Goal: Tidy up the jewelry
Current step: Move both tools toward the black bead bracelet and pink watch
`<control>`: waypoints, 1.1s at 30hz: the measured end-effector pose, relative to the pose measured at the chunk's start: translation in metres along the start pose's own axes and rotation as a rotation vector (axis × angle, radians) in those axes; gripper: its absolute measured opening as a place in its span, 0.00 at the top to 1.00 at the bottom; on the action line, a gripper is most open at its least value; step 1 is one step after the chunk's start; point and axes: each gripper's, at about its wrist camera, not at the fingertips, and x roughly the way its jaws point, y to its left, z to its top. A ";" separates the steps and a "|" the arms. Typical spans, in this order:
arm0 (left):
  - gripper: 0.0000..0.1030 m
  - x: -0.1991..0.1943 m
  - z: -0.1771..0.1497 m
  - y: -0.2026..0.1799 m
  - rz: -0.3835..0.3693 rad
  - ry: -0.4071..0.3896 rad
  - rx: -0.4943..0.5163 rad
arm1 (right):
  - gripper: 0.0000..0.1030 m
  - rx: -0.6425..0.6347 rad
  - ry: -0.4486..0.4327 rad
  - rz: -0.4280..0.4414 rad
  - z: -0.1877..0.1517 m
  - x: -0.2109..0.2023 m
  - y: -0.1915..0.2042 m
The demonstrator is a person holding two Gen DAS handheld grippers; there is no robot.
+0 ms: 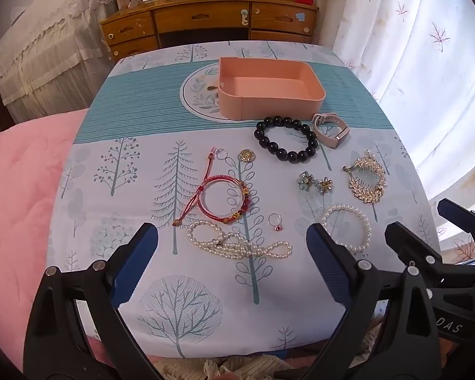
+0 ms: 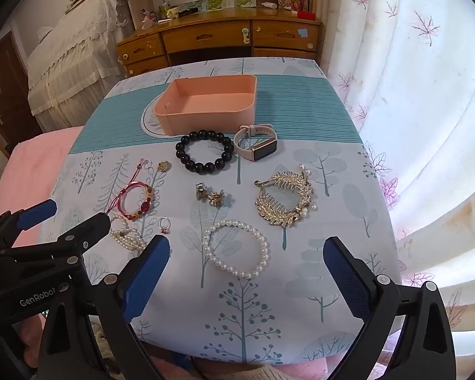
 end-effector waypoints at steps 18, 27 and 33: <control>0.09 -0.005 0.004 0.004 0.007 -0.009 0.014 | 0.04 0.021 -0.018 -0.015 0.000 -0.006 -0.001; 0.09 -0.005 0.009 0.010 0.029 -0.021 0.015 | 0.04 0.029 -0.027 -0.027 0.005 -0.011 -0.003; 0.09 -0.011 0.011 0.007 0.060 -0.050 0.035 | 0.04 0.020 -0.054 -0.035 0.010 -0.017 -0.003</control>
